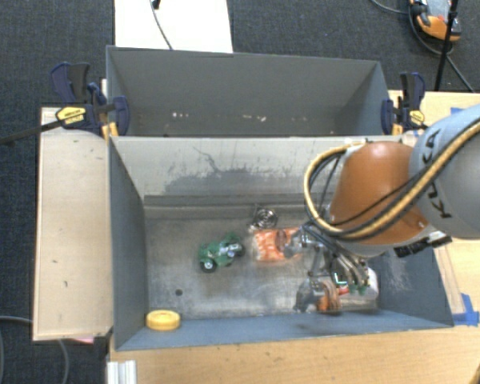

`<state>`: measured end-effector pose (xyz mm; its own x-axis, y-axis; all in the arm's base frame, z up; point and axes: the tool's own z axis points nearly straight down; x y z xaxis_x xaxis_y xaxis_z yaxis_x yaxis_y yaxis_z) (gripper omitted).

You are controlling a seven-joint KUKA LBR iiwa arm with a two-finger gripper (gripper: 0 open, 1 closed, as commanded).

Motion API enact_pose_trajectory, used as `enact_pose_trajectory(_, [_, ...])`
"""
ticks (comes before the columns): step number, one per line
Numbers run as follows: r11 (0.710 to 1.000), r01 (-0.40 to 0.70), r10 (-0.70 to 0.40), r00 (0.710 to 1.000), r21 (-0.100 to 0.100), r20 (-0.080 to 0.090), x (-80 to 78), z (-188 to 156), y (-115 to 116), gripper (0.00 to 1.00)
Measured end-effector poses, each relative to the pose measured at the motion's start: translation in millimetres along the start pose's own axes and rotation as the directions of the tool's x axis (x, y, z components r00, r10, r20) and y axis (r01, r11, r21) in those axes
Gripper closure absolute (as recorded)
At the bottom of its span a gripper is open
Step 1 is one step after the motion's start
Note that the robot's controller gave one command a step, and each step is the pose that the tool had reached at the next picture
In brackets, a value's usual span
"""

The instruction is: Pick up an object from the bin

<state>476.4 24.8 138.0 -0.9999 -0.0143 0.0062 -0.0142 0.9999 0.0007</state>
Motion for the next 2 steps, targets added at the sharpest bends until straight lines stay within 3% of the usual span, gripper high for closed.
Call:
enact_pose_trajectory(1, [1.0,-0.001,0.001,1.0,0.0,0.008,-2.0,-4,0,0.0])
enact_pose_trajectory(2, [0.999,0.042,-0.042,0.999,0.0,0.018,-26.1,25,-16,0.0])
